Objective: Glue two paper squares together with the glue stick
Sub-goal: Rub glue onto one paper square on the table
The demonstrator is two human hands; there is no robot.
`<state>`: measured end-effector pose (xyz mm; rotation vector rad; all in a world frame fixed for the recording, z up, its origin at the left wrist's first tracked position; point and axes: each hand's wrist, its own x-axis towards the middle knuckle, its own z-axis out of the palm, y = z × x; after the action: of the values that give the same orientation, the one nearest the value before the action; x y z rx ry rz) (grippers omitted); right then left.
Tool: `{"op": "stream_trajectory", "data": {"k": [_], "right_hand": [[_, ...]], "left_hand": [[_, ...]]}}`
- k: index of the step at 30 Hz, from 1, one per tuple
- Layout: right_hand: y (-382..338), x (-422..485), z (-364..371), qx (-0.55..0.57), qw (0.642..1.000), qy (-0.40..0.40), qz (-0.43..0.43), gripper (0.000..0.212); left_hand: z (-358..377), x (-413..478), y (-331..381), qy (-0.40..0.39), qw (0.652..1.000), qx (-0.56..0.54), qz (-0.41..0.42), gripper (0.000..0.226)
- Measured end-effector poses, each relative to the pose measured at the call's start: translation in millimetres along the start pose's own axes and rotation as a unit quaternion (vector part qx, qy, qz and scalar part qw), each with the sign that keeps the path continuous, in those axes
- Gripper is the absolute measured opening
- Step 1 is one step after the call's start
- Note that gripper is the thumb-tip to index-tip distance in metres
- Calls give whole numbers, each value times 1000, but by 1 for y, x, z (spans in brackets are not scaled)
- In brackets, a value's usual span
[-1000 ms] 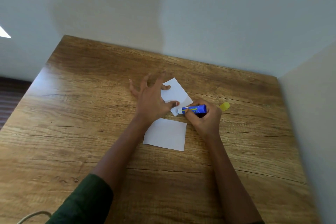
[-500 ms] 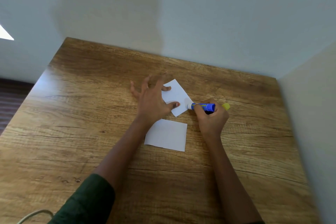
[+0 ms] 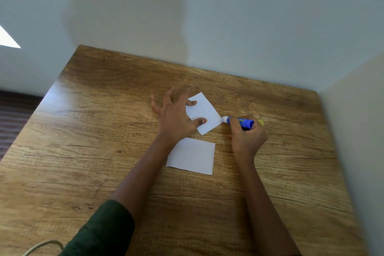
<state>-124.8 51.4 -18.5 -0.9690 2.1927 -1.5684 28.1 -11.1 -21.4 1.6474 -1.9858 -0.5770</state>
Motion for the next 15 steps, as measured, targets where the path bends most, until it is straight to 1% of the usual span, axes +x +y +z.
{"op": "stream_trajectory", "data": {"k": [4, 5, 7, 8, 10, 11, 13, 15], "right_hand": [[-2, 1, -2, 62, 997, 15, 38, 29], [-1, 2, -4, 86, 995, 15, 55, 25], [0, 5, -7, 143, 985, -6, 99, 10], [-1, 7, -9, 168, 979, -19, 110, 11], [-7, 13, -15, 205, 971, -47, 114, 23], [-13, 15, -18, 222, 967, -62, 111, 24], [-25, 20, -23, 242, 962, -91, 92, 25], [-34, 29, -28, 232, 964, -109, 69, 30]], "left_hand": [[1, 0, -1, -1, 1000, -4, 3, 89], [1, 0, -1, 0, 1000, -5, 6, 89], [1, 0, -1, 2, 1000, -8, 11, 88], [1, 0, -1, 3, 1000, -10, 12, 88], [1, 0, -2, 4, 1000, -15, 16, 86], [1, 0, -2, 4, 1000, -16, 17, 86], [2, 0, -2, 2, 1000, -15, 17, 86], [1, 0, -2, 0, 1000, -15, 17, 85]]}}
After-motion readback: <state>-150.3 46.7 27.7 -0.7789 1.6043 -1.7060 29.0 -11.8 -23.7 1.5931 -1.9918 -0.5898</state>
